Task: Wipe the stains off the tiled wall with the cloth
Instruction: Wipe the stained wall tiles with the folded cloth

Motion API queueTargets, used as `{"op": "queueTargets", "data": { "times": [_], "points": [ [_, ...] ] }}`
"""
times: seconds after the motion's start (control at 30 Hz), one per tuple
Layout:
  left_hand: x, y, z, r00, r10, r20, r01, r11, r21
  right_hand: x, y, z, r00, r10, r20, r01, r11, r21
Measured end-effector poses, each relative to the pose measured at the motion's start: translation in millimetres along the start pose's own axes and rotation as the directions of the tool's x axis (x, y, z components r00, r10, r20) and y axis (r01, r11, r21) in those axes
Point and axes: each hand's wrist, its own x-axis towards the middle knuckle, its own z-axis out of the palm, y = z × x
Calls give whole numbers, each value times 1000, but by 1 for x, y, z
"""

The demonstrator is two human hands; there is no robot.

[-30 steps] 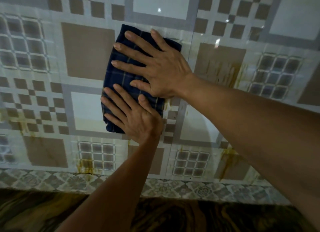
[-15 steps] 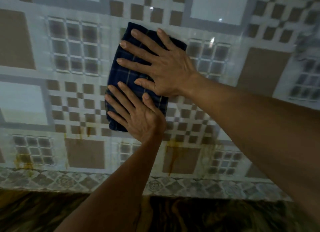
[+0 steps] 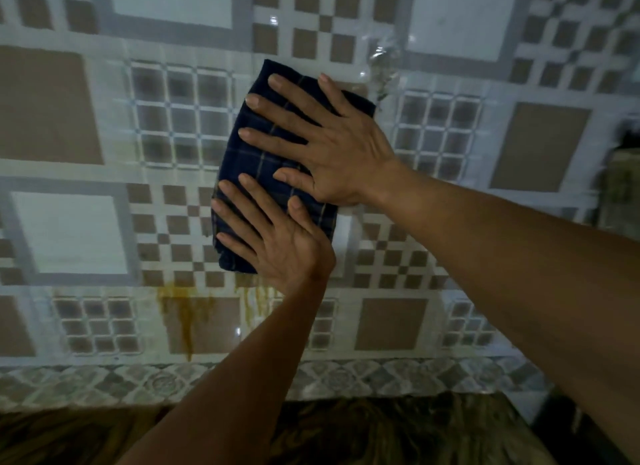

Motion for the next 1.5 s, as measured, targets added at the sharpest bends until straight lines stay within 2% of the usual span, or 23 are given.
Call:
{"op": "queueTargets", "data": {
  "times": [0.23,0.37,0.47,0.57,0.67,0.73,0.8,0.87,0.9,1.0,1.03,1.07,1.23,1.37,1.5],
  "points": [
    [-46,32,10,995,76,71,-76,997,-3,-63,25,9,997,62,-42,-62,998,-9],
    [-52,28,7,974,201,103,-204,979,21,-86,23,15,987,145,-69,-145,989,0],
    [-48,18,3,925,347,152,-356,934,33,-105,12,21,951,292,-106,-288,956,52],
    [-35,3,-1,834,515,197,-532,846,40,-121,-9,27,878,466,-106,-459,884,88],
    [-11,-10,-6,693,675,255,-701,713,16,-132,-36,32,756,651,-71,-638,757,138],
    [9,-17,-10,571,771,280,-805,594,7,-136,-61,34,645,763,-37,-749,641,167],
    [29,-24,-15,423,852,308,-897,442,9,-137,-89,35,523,851,-47,-839,524,149],
    [54,-28,-18,250,910,332,-964,264,1,-133,-107,36,444,891,-98,-881,453,134],
    [67,-28,-19,155,930,332,-986,167,-6,-132,-111,37,441,889,-122,-880,455,137],
    [101,-22,-21,-103,944,314,-995,-98,-33,-130,-120,44,529,839,-124,-815,544,199],
    [109,-20,-22,-170,936,307,-985,-163,-50,-129,-128,46,537,838,-95,-808,544,226],
    [118,-19,-23,-228,926,302,-974,-218,-66,-124,-139,49,509,858,-69,-825,508,248],
    [142,-18,-29,-442,830,339,-897,-418,-144,-89,-201,59,182,983,-3,-936,174,306],
    [162,-26,-34,-584,739,336,-809,-561,-175,-52,-246,61,-5,1000,27,-949,-14,315],
    [187,-50,-40,-652,674,347,-753,-628,-195,-6,-286,59,-134,990,37,-921,-138,365]
  ]
}}
